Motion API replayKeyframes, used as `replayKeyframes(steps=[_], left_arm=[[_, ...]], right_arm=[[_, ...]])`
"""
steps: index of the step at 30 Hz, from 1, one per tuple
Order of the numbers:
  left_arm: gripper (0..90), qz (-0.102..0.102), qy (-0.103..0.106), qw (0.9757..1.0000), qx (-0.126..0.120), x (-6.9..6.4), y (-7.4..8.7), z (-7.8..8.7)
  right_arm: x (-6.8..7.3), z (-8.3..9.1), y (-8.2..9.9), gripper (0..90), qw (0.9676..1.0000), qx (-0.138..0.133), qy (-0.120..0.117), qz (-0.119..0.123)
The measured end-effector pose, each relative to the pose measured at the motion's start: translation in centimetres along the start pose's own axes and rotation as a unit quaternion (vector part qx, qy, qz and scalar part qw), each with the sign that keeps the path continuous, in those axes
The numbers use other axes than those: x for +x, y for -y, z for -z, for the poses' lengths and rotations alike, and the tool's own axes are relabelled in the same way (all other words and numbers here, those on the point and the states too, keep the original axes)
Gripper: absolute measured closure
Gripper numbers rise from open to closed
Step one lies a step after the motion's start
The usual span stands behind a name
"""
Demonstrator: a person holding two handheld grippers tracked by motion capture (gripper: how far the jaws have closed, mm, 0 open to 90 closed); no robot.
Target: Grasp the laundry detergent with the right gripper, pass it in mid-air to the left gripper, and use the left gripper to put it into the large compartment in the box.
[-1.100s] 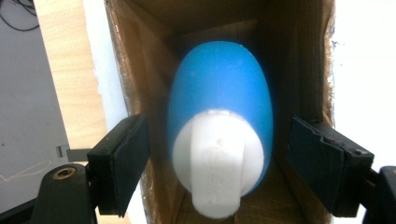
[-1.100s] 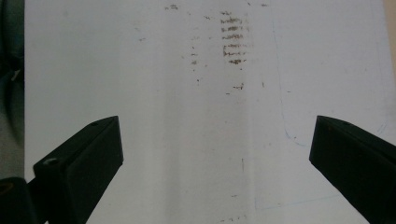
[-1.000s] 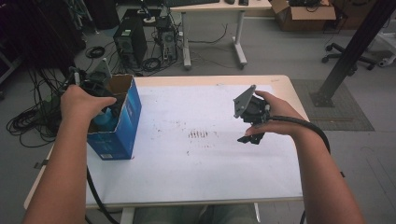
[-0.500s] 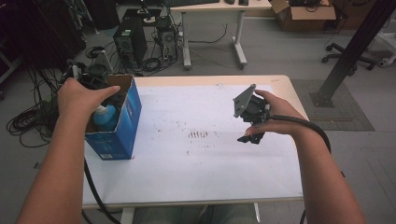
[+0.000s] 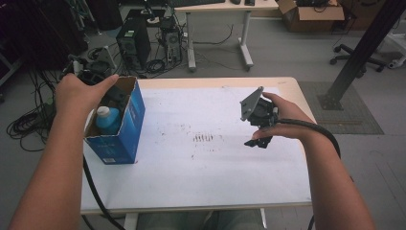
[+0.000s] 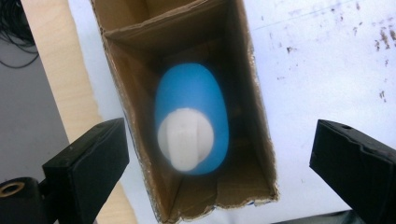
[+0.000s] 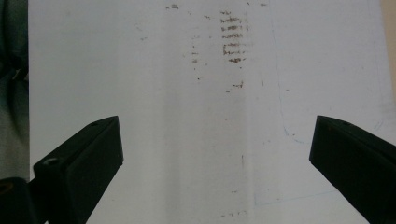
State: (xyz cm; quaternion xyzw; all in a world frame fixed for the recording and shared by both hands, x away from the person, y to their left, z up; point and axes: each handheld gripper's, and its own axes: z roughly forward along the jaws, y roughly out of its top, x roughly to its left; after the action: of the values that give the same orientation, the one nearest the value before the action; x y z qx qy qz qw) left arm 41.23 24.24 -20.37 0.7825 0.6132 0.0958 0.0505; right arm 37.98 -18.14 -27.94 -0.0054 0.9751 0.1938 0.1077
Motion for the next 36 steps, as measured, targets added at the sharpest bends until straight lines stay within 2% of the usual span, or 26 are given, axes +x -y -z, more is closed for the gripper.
replayKeyframes(steps=[3,7,8,12,15,19,23,26,28,30,32,33,35,36], left_arm=[[5.2,-0.018,-0.003,0.9998,0.000,-0.4,-0.1,0.7],[7.5,-0.074,-0.003,0.9973,0.004,-1.6,-0.4,1.7],[8.2,-0.080,-0.002,0.9968,0.003,-1.9,-0.4,1.9],[9.8,-0.135,-0.005,0.9909,-0.004,-3.9,-0.8,2.8],[10.0,-0.179,0.004,0.9838,-0.012,-5.6,-0.9,3.5],[9.9,-0.234,0.013,0.9720,-0.018,-8.0,-1.1,4.2],[9.9,-0.285,0.040,0.9577,-0.018,-10.0,-1.4,4.5],[9.1,-0.312,0.050,0.9488,-0.015,-11.0,-1.6,4.4],[9.0,-0.326,0.052,0.9438,-0.010,-11.5,-1.7,4.2],[9.0,-0.337,0.055,0.9398,-0.006,-11.9,-1.7,4.1],[9.0,-0.349,0.065,0.9348,0.000,-12.3,-1.8,4.1],[9.0,-0.358,0.072,0.9310,-0.001,-12.6,-1.8,4.1],[8.6,-0.369,0.080,0.9259,0.000,-12.9,-1.8,4.1],[8.4,-0.378,0.083,0.9221,0.001,-13.1,-1.8,4.1]], right_arm=[[0.0,0.0,0.1,2.6,1.0000,-0.001,0.000,-0.001],[0.0,0.0,0.2,2.6,1.0000,0.000,0.000,0.000],[0.0,0.0,0.2,2.6,1.0000,0.001,0.001,-0.001],[0.1,0.1,0.2,2.6,1.0000,0.001,0.000,-0.002],[0.1,0.1,0.3,2.6,1.0000,0.002,0.001,-0.004],[0.1,0.3,0.5,2.6,1.0000,0.004,0.002,-0.006],[0.0,0.5,0.5,2.6,1.0000,0.004,0.004,-0.006],[0.0,0.7,0.5,2.6,1.0000,0.006,0.003,-0.006],[0.0,0.8,0.4,2.6,1.0000,0.008,0.002,-0.005],[0.0,0.9,0.4,2.6,1.0000,0.008,0.003,-0.005],[0.0,1.2,0.5,2.6,0.9999,0.010,0.005,-0.006],[-0.1,1.3,0.5,2.6,0.9999,0.011,0.005,-0.006],[-0.1,1.4,0.5,2.6,0.9999,0.011,0.006,-0.008],[-0.1,1.5,0.6,2.6,0.9999,0.011,0.006,-0.008]])
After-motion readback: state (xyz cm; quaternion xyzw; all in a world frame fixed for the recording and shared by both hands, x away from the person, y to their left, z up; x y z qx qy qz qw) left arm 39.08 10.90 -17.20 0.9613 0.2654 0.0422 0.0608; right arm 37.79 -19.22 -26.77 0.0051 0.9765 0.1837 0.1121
